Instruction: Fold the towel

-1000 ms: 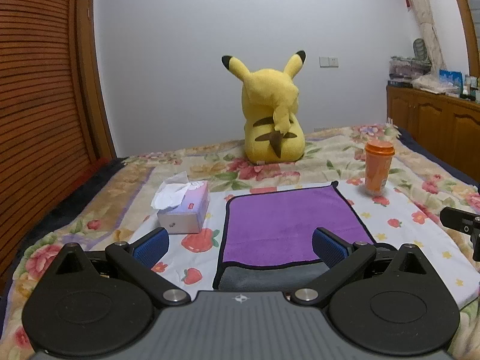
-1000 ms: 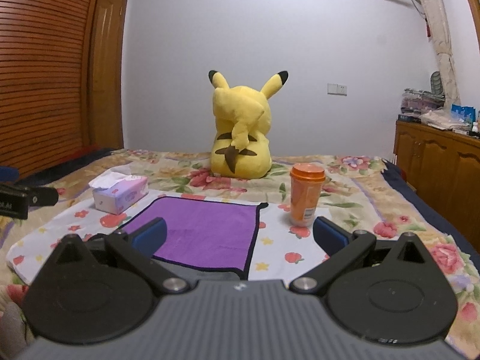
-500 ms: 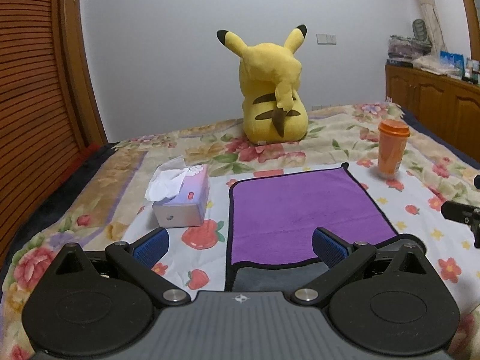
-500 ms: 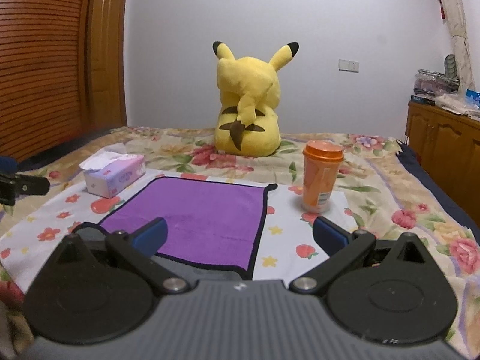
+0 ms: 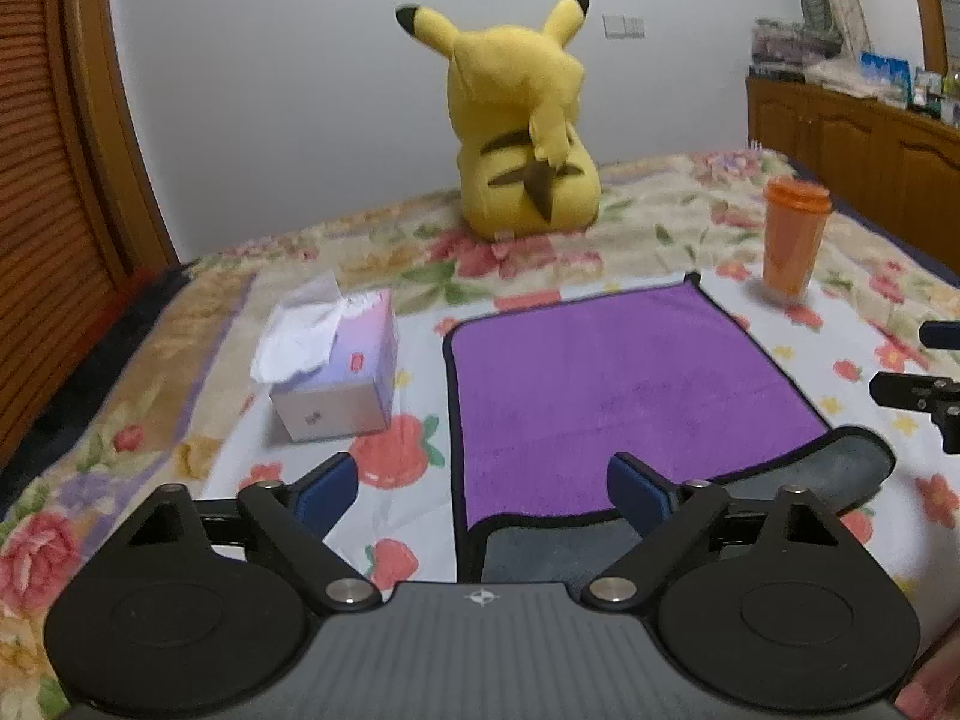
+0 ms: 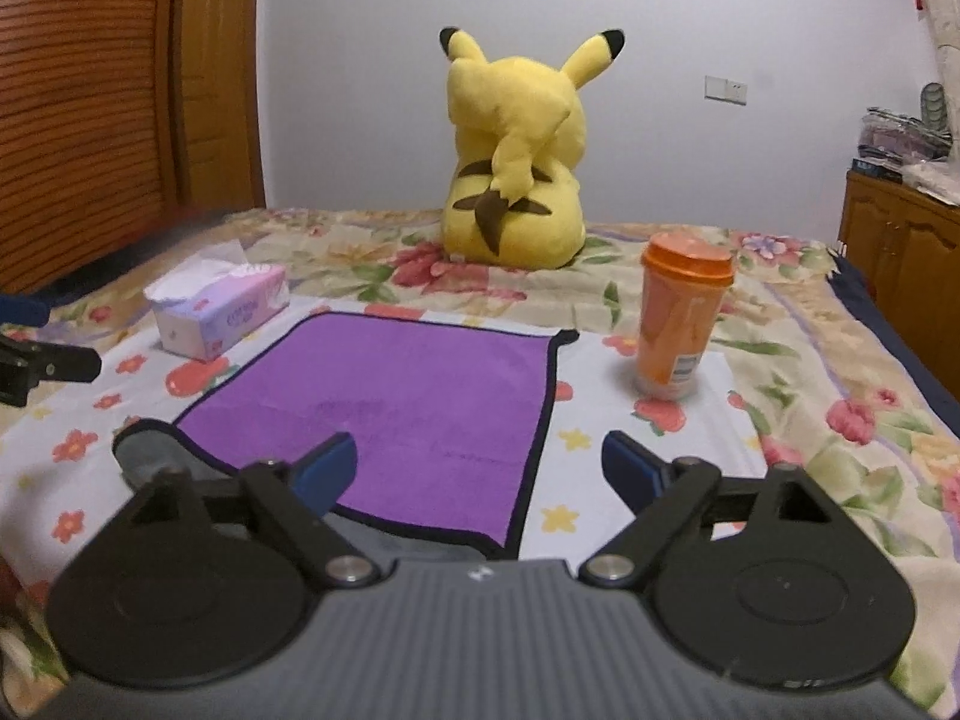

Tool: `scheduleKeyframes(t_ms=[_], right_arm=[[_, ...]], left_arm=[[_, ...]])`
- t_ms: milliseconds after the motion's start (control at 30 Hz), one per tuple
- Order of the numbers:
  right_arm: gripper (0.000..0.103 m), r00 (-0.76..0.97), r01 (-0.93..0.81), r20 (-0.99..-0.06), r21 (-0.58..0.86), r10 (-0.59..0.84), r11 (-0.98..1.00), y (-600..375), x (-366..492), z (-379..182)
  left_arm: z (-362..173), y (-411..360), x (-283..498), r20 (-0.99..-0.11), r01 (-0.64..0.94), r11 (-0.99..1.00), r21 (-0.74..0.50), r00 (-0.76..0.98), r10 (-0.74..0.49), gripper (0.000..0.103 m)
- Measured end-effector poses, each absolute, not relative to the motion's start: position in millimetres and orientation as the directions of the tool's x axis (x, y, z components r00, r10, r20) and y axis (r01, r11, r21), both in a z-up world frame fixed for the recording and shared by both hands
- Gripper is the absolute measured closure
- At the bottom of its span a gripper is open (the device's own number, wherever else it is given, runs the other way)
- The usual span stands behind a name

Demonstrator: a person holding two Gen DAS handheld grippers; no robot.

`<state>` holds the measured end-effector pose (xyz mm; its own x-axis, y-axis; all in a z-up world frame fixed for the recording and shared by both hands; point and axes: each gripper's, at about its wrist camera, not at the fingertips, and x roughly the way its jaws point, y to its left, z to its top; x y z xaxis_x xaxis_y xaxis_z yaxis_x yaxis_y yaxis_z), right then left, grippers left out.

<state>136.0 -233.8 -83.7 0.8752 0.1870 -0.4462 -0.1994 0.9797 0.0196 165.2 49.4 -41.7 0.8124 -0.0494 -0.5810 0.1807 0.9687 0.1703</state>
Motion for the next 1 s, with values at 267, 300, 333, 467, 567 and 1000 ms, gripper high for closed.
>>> scheduleKeyframes(t_ms=[267,300,333,467,567,1000], right_arm=[[0.017,0.829,-0.221,-0.517,0.043,0.211,0.974,-235.7,153.7,-97.7],[0.017,0.824,-0.223,-0.526,0.045,0.213,0.974,-235.5,155.5,-99.6],[0.018,0.817,-0.226,-0.534,0.048,0.216,0.973,-235.8,157.5,-101.5],[0.020,0.795,-0.236,-0.563,0.059,0.227,0.970,-236.6,162.7,-108.5],[0.022,0.772,-0.245,-0.590,0.069,0.238,0.967,-236.5,166.5,-114.4],[0.025,0.675,-0.269,-0.678,0.140,0.290,0.953,-238.0,177.8,-132.4]], left_arm=[[-67.2,57.2,193.1,-0.671,0.201,0.968,0.151,0.740,-0.049,0.024],[-70.9,57.5,196.0,-0.681,0.203,0.968,0.150,0.730,-0.048,0.025],[-74.7,57.4,199.5,-0.691,0.207,0.967,0.150,0.721,-0.047,0.025],[-85.9,60.1,209.0,-0.721,0.215,0.966,0.141,0.692,-0.049,0.027],[-91.2,62.5,214.0,-0.737,0.220,0.968,0.121,0.673,-0.061,0.030],[-105.7,70.8,223.0,-0.790,0.204,0.979,0.006,0.601,-0.121,0.056]])
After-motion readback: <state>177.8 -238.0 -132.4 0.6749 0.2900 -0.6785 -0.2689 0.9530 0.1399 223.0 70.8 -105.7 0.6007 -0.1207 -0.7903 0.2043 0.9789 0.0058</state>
